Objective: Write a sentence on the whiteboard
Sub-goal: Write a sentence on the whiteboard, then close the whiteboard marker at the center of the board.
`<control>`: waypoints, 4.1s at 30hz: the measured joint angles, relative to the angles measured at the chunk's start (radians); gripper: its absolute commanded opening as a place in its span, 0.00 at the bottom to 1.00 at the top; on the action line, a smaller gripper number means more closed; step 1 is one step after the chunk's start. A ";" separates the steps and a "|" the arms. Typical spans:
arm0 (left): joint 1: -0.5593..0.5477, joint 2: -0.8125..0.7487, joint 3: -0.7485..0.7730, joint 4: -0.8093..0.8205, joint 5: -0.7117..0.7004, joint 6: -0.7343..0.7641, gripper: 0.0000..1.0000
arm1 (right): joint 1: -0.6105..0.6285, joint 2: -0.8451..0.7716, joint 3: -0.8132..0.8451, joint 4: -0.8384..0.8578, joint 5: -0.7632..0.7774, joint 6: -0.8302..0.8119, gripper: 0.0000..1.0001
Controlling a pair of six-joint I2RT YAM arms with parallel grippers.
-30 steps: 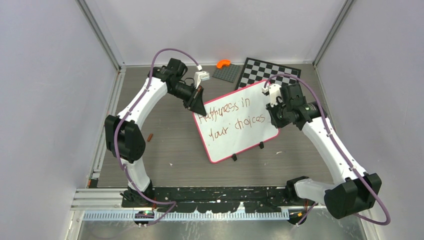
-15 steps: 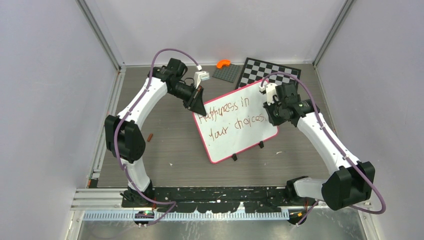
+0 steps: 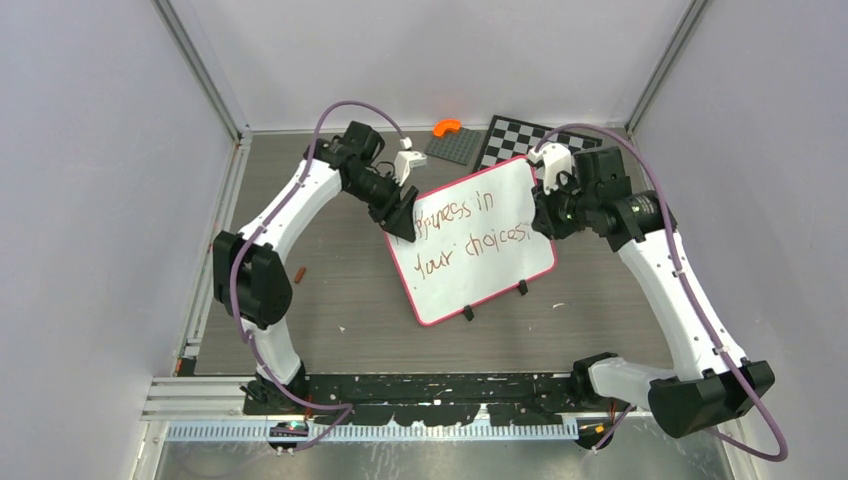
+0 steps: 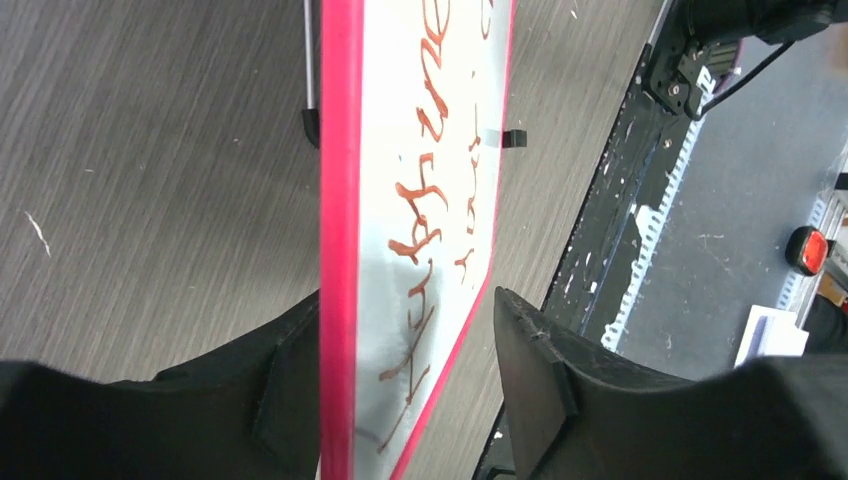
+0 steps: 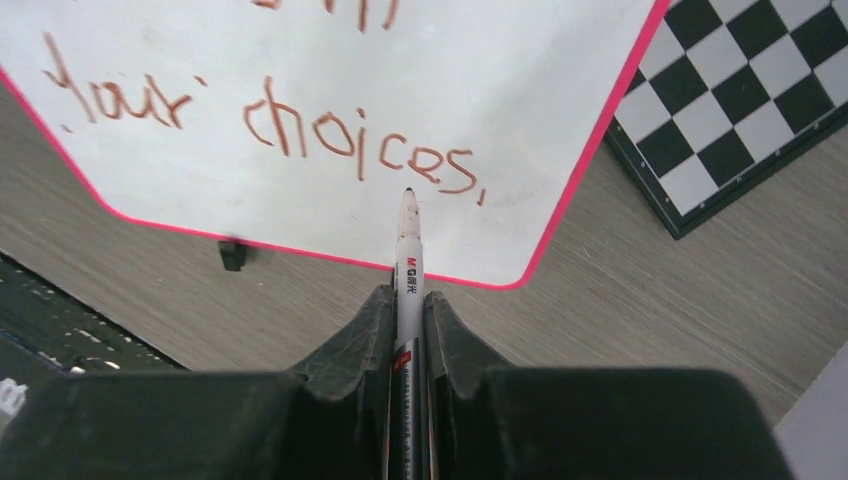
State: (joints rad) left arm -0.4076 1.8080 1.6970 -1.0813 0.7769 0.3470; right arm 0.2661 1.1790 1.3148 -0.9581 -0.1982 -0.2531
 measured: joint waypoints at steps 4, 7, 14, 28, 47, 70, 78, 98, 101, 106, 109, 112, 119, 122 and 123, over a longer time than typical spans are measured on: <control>-0.001 -0.023 0.000 0.000 -0.016 -0.008 0.74 | 0.000 0.005 0.083 -0.031 -0.063 0.014 0.00; 0.032 -0.068 0.005 0.001 -0.013 -0.037 0.78 | 0.000 0.019 0.125 -0.039 -0.108 0.033 0.00; 0.238 -0.242 0.040 0.003 -0.014 -0.040 0.81 | 0.000 0.055 0.142 -0.039 -0.183 0.077 0.00; 0.713 -0.328 -0.439 -0.054 -0.240 0.255 0.68 | 0.000 0.049 0.148 -0.038 -0.357 0.141 0.00; 0.438 -0.045 -0.486 0.159 -0.662 0.121 0.52 | 0.000 0.030 0.148 -0.039 -0.378 0.169 0.00; 0.330 0.222 -0.288 0.009 -0.904 0.044 0.04 | 0.000 0.017 0.146 -0.051 -0.327 0.145 0.00; 0.337 0.211 -0.254 -0.036 -0.801 -0.006 0.00 | 0.000 0.017 0.161 -0.061 -0.307 0.131 0.00; 0.367 -0.216 0.065 -0.016 -0.231 -0.452 0.00 | 0.106 0.062 0.418 0.079 -0.076 0.056 0.00; 0.370 -0.280 0.047 0.053 -0.153 -0.570 0.00 | 0.238 0.050 0.376 0.181 0.019 -0.005 0.00; 0.373 -0.404 -0.030 0.178 -0.058 -0.785 0.00 | 0.478 0.017 0.271 0.358 0.174 -0.144 0.00; 0.380 -0.476 -0.109 0.281 -0.003 -0.937 0.00 | 0.610 0.003 0.198 0.499 0.262 -0.248 0.00; 0.404 -0.541 -0.246 0.485 0.089 -1.152 0.00 | 0.721 -0.008 0.090 0.700 0.346 -0.385 0.00; 0.486 -0.584 -0.536 0.996 0.179 -1.708 0.00 | 0.870 -0.012 -0.132 1.055 0.461 -0.665 0.00; 0.492 -0.597 -0.584 1.140 0.182 -1.855 0.00 | 0.921 -0.014 -0.192 1.153 0.482 -0.770 0.00; 0.492 -0.610 -0.600 1.180 0.182 -1.896 0.00 | 0.942 -0.016 -0.218 1.194 0.490 -0.813 0.00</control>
State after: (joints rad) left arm 0.0849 1.1980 1.0969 0.0986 0.9585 -1.5490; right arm 1.2083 1.1633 1.0969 0.2356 0.2920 -1.0657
